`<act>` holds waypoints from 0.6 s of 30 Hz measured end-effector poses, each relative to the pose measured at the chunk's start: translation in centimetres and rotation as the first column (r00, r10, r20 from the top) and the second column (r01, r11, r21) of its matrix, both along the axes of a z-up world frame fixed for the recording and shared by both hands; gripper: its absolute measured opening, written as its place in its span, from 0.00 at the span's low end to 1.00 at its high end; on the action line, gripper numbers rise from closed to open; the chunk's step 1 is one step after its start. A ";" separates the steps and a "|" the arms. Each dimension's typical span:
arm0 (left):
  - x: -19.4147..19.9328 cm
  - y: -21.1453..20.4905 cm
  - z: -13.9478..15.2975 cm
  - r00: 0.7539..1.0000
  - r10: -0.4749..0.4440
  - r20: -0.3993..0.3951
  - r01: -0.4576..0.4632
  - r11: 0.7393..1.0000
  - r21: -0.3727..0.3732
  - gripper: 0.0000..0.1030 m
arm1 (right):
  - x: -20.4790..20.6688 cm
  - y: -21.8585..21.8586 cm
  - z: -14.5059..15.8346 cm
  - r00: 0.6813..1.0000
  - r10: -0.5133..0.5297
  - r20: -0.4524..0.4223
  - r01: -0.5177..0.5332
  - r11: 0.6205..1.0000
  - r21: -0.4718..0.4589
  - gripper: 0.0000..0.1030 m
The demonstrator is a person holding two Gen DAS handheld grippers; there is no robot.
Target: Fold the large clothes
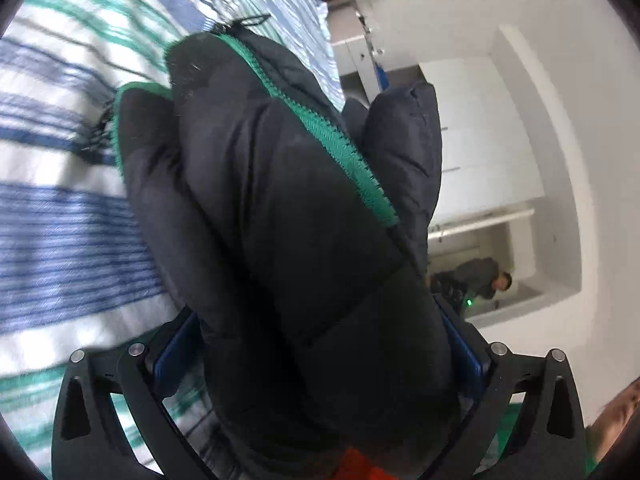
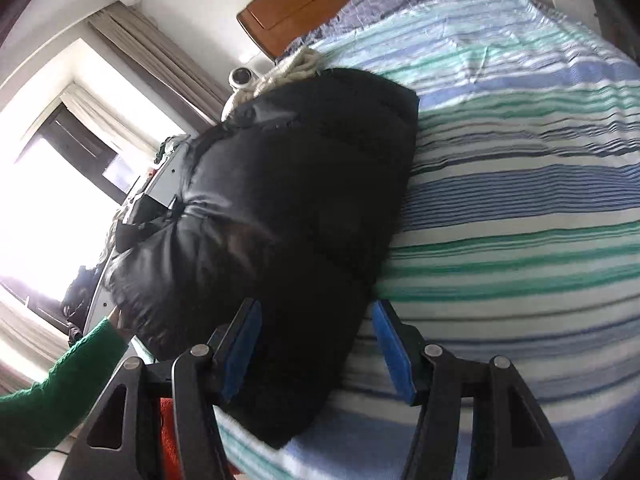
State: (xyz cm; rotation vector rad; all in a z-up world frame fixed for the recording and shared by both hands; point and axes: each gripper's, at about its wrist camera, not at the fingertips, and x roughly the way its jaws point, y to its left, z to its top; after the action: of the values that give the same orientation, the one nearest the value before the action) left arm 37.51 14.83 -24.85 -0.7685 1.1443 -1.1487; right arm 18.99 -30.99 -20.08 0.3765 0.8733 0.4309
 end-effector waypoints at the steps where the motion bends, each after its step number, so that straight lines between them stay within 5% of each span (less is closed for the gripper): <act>1: 0.1 -0.5 0.2 1.000 -0.006 0.004 0.006 1.000 -0.002 0.99 | 0.4 -0.1 -0.3 1.000 -0.003 -0.012 0.003 1.000 0.013 0.58; 7: 0.4 -2.5 -1.1 0.999 -0.043 -0.001 0.043 0.995 0.088 1.00 | 2.4 -0.3 -1.5 0.999 0.016 -0.031 -0.010 0.987 0.163 0.62; 18: -0.8 -3.5 -1.8 1.000 -0.021 0.010 0.019 0.994 0.103 0.99 | 4.3 -1.7 -5.4 0.989 0.102 -0.105 -0.050 0.907 0.419 0.76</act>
State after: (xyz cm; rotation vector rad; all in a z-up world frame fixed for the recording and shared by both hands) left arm 36.70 11.37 -26.60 -0.6716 1.1945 -1.1005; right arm 23.26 -32.73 -25.48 0.7716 0.9180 0.6758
